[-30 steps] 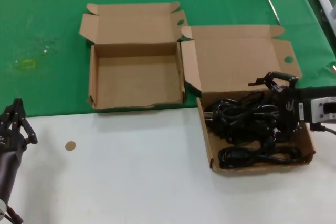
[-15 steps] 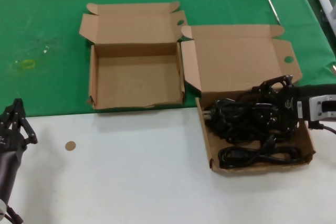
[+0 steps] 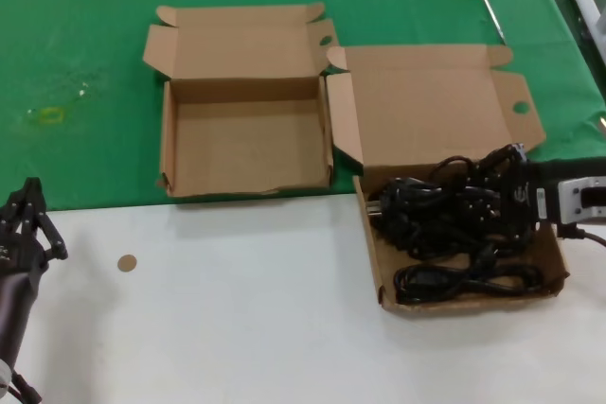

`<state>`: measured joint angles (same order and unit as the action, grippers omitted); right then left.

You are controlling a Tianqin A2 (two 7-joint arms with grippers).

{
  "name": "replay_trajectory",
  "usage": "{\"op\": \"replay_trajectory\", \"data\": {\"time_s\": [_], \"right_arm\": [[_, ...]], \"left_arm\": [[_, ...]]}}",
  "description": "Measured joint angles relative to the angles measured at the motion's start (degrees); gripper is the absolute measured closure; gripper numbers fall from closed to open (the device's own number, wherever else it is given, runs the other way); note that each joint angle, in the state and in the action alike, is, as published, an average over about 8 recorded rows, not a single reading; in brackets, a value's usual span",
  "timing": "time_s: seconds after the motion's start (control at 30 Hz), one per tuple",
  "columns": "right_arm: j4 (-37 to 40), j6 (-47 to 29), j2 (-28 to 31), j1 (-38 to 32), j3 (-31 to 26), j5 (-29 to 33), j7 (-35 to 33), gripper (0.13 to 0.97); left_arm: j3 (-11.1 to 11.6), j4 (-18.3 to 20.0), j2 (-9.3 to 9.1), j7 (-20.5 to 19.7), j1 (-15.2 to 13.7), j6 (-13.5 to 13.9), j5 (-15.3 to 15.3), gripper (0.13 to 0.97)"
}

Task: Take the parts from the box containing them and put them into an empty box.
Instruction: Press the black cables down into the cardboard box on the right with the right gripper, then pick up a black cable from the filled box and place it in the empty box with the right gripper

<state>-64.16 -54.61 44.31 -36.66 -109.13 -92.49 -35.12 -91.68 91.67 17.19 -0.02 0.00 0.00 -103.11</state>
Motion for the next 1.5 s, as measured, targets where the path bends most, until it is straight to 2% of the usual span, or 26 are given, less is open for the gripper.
{"op": "replay_trajectory", "data": {"time_s": [0.2,0.63,1.07,1.5], "right_arm": [[-1.23,-0.36,0.84,0.12,0.15,-0.01,1.62,0.877],[-2.02,0.47,-1.83,-4.89,-1.11,1.82,5.46,0.879],[-0.8,3.84,-11.51,-11.93,-5.23,5.6,10.71,0.879],[1.94,8.93,-21.82,-15.18,-9.7,9.9,14.22,0.88]], "left_arm": [[0.0,0.0,0.0,0.0,0.0,0.0,0.0,0.945],[0.0,0.0,0.0,0.0,0.0,0.0,0.0,0.945],[0.0,0.0,0.0,0.0,0.0,0.0,0.0,0.945],[0.0,0.0,0.0,0.0,0.0,0.0,0.0,0.945]]}}
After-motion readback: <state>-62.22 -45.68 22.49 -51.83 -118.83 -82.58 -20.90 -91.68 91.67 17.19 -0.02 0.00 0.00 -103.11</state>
